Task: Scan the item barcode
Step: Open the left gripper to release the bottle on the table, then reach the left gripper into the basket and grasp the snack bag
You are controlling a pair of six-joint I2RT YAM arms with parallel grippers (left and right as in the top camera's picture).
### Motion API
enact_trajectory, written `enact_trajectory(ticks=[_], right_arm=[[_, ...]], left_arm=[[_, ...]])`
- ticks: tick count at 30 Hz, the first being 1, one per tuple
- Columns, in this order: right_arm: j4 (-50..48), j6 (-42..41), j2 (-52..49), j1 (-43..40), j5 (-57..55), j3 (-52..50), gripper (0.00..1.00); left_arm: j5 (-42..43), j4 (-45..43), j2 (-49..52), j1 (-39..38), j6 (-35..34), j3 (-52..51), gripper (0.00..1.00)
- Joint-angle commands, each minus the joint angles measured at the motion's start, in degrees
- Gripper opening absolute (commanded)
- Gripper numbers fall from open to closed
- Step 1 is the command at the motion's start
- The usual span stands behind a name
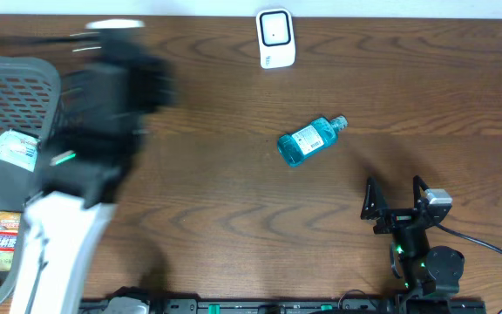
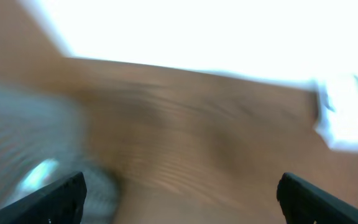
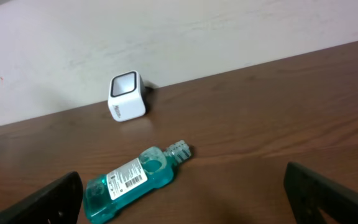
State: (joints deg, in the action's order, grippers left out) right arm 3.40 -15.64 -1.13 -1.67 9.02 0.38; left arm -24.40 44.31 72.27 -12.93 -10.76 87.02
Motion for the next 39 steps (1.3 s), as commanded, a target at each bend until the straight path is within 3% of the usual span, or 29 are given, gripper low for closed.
enact_trajectory(ticks=[1,4,8,13,21,30,39], right_arm=[[0.2,0.9,0.0,0.3,-0.1,-0.1,0.99],[0.2,0.9,0.0,0.3,-0.1,-0.1,0.99],[0.2,0.9,0.0,0.3,-0.1,-0.1,0.99],[0.2,0.9,0.0,0.3,-0.1,-0.1,0.99],[0.2,0.9,0.0,0.3,-0.1,-0.1,0.99],[0.2,0.9,0.0,0.3,-0.1,-0.1,0.99],[0.2,0.9,0.0,0.3,-0.1,-0.1,0.99]], left_arm=[[-3.2,3.0,-4.1,15.1,-16.0,0.4,0.98],[1.4,6.6,-4.7,28.2,-21.4,0.3,0.98],[8.7,11.1,-1.5,43.4,-23.3,-0.9,0.98],[9.0,18.1,6.2,53.6,-32.8,-1.7,0.98],[8.9,25.2,23.5,60.4,-33.9,-1.7,0.98],[8.3,26.0,39.2,63.3,-33.7,-1.7,0.98],[8.1,20.9,44.5,63.3,-33.4,-4.9,0.98]])
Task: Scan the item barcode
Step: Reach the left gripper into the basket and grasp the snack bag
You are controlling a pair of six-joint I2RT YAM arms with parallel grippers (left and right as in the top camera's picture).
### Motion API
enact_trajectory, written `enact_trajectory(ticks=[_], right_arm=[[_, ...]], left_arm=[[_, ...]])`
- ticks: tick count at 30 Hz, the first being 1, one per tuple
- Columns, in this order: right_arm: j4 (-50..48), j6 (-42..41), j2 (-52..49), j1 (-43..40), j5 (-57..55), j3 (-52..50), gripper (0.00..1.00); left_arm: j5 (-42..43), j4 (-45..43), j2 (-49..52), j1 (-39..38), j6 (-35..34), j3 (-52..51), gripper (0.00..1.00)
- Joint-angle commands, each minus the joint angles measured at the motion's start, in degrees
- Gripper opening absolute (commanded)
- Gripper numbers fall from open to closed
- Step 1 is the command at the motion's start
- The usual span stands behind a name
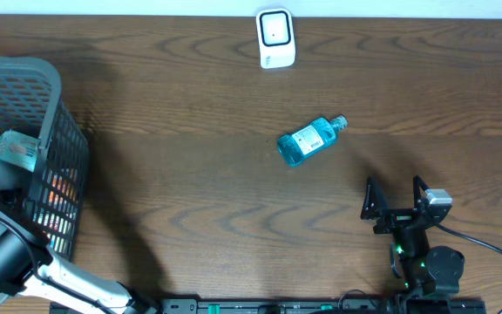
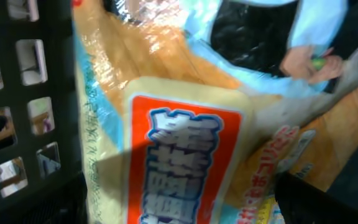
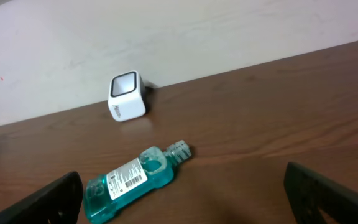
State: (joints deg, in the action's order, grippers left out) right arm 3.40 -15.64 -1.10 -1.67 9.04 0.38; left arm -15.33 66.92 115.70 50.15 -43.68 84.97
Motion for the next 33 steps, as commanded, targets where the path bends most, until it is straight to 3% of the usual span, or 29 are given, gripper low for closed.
enact_trajectory(ticks=[1,5,7,8,9,10,11,21,29,33], right_arm=[[0.2,0.9,0.0,0.3,-0.1,-0.1,0.99],[0.2,0.9,0.0,0.3,-0.1,-0.1,0.99],[0.2,0.9,0.0,0.3,-0.1,-0.1,0.99],[0.2,0.9,0.0,0.3,-0.1,-0.1,0.99],[0.2,0.9,0.0,0.3,-0.1,-0.1,0.99],[0.2,0.9,0.0,0.3,-0.1,-0.1,0.99],[0.2,0.9,0.0,0.3,-0.1,-0.1,0.99],[0.2,0.9,0.0,0.3,-0.1,-0.1,0.99],[0.2,0.9,0.0,0.3,-0.1,-0.1,0.99],[0.2,0.9,0.0,0.3,-0.1,-0.1,0.99]], left_arm=[[-1.2,-2.7,1.1,0.3,-0.5,-3.8,0.98],[-2.7,-7.9,1.1,0.3,-0.6,-9.7,0.99],[-2.7,-10.9,1.1,0.3,-0.6,-13.2,0.89],[-2.7,-12.2,1.1,0.3,-0.6,-14.6,0.71],[-2.7,-14.2,1.1,0.3,-0.6,-17.0,0.41],[-2.7,-15.2,1.1,0.3,-0.6,-18.3,0.28],[-2.7,-15.7,1.1,0.3,-0.6,-19.1,0.08],[-0.6,-14.3,-5.2,0.2,2.1,-18.2,0.07],[10.0,-18.2,-26.1,0.2,6.5,-15.8,0.07],[10.9,-23.2,-37.1,0.2,8.2,-15.8,0.07]])
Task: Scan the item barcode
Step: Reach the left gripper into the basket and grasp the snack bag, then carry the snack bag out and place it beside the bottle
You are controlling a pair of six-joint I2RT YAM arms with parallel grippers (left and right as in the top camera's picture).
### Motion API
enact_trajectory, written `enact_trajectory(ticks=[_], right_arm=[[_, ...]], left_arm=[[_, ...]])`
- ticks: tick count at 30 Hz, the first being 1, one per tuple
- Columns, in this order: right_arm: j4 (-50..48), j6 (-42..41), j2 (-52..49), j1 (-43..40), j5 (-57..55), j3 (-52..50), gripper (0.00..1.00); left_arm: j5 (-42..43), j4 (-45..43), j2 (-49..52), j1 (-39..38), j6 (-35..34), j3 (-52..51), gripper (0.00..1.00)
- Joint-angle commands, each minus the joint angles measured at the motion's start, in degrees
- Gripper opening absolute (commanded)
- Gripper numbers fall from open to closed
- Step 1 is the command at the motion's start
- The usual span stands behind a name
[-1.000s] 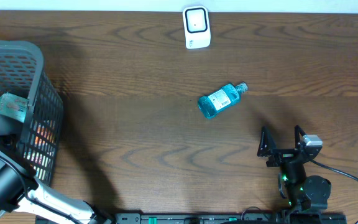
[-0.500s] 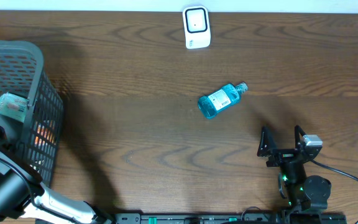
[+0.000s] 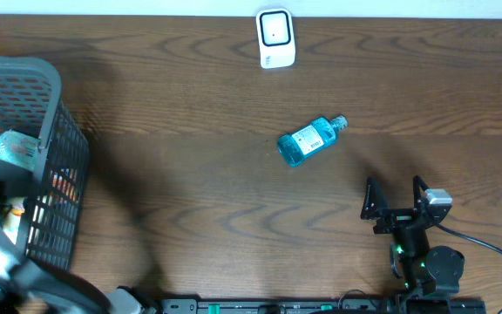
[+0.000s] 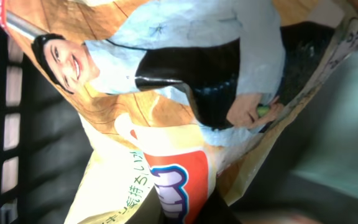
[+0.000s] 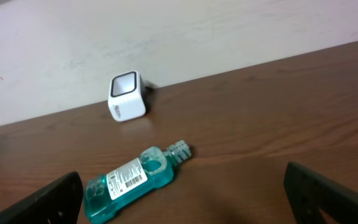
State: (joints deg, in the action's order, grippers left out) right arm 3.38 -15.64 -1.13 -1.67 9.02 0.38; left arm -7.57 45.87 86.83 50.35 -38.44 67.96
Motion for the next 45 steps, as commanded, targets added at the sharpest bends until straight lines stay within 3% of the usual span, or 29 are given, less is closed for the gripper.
enact_trajectory(ticks=[1,7,19,23,27,32,35,40,45], right_arm=[[0.2,0.9,0.0,0.3,-0.1,-0.1,0.99],[0.2,0.9,0.0,0.3,-0.1,-0.1,0.99],[0.2,0.9,0.0,0.3,-0.1,-0.1,0.99],[0.2,0.9,0.0,0.3,-0.1,-0.1,0.99],[0.2,0.9,0.0,0.3,-0.1,-0.1,0.99],[0.2,0.9,0.0,0.3,-0.1,-0.1,0.99],[0.2,0.9,0.0,0.3,-0.1,-0.1,0.99],[0.2,0.9,0.0,0.3,-0.1,-0.1,0.99],[0.2,0.9,0.0,0.3,-0.1,-0.1,0.99]], left_arm=[[3.1,-3.5,-10.8,0.0,2.9,1.2,0.07],[7.4,-13.0,-23.7,0.0,2.5,1.2,0.07],[49.8,-38.9,-31.5,-2.3,-15.3,1.2,0.07],[56.9,-38.6,-31.5,-7.3,-15.0,0.8,0.07],[64.5,-36.3,-30.9,-16.7,-3.1,0.4,0.07],[63.8,-23.4,-30.4,-28.6,11.6,0.4,0.07],[55.4,-13.0,-29.5,-35.8,18.5,0.4,0.07],[34.6,-2.6,-26.0,-48.1,20.4,0.2,0.08],[27.3,-3.1,-19.9,-59.3,20.4,-0.3,0.07]])
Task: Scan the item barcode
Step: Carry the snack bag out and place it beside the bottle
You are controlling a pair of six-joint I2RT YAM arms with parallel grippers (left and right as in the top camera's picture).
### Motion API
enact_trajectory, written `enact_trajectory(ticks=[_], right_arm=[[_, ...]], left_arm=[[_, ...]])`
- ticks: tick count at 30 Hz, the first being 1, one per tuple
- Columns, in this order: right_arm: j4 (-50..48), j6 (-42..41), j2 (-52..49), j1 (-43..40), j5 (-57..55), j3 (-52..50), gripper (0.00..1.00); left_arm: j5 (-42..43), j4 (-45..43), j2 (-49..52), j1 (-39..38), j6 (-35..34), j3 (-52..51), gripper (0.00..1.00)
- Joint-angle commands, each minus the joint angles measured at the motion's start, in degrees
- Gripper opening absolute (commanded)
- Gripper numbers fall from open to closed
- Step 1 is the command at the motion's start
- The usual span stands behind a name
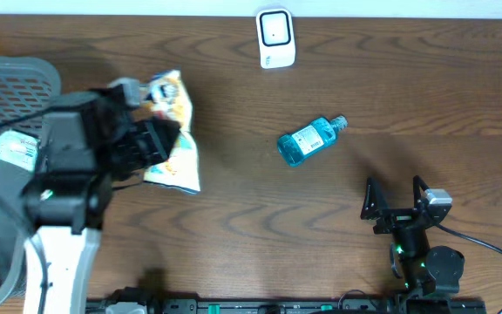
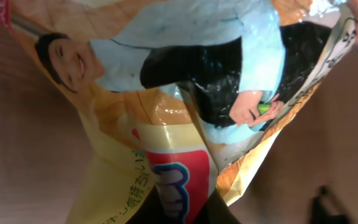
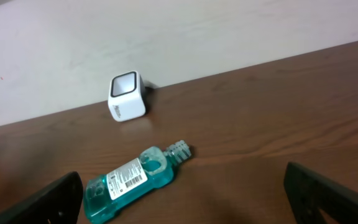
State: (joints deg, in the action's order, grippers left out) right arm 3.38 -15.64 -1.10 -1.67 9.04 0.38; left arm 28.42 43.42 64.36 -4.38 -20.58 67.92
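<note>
My left gripper is shut on a yellow and orange snack bag with a printed figure, held above the table to the right of the basket. The bag fills the left wrist view, pinched between the dark fingers at the bottom edge. The white barcode scanner stands at the table's far edge. A blue mouthwash bottle lies on its side mid-table, its barcode label facing up. My right gripper rests open near the front right, its fingertips wide apart.
A grey mesh basket sits at the left edge with a pale wrapped item in it. A pale wall rises behind the scanner. A cable runs from the right arm's base.
My left gripper was down inside the basket, shut on the snack bag. Now it holds that bag out over the table, right of the basket. The right arm, bottle and scanner have not moved.
First my left arm was blurred above the basket with its gripper open. Then the gripper was inside the basket, open over the snack bag. Then it was shut on the bag there. Now the bag hangs in it above the table.
</note>
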Motion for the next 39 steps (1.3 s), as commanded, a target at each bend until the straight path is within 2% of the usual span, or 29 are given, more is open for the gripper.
enact_trajectory(ticks=[1,9,18,23,32,36,39], right_arm=[[0.2,0.9,0.0,0.3,-0.1,-0.1,0.99],[0.2,0.9,0.0,0.3,-0.1,-0.1,0.99],[0.2,0.9,0.0,0.3,-0.1,-0.1,0.99],[0.2,0.9,0.0,0.3,-0.1,-0.1,0.99],[0.2,0.9,0.0,0.3,-0.1,-0.1,0.99],[0.2,0.9,0.0,0.3,-0.1,-0.1,0.99],[0.2,0.9,0.0,0.3,-0.1,-0.1,0.99]], left_arm=[[-9.7,-1.3,4.2,-6.8,2.5,-0.3,0.07],[-16.0,-10.3,20.7,-20.6,1.4,-0.3,0.08],[-16.6,-20.5,35.4,-28.2,-1.1,-0.3,0.07],[-21.2,-22.8,38.8,-30.9,-1.1,-0.3,0.07],[-32.2,-23.2,38.9,-35.2,-1.1,-0.3,0.08],[-35.2,-23.2,38.8,-35.6,-1.1,-0.3,0.16],[-35.1,-23.2,38.8,-35.6,-1.1,-0.3,0.56]])
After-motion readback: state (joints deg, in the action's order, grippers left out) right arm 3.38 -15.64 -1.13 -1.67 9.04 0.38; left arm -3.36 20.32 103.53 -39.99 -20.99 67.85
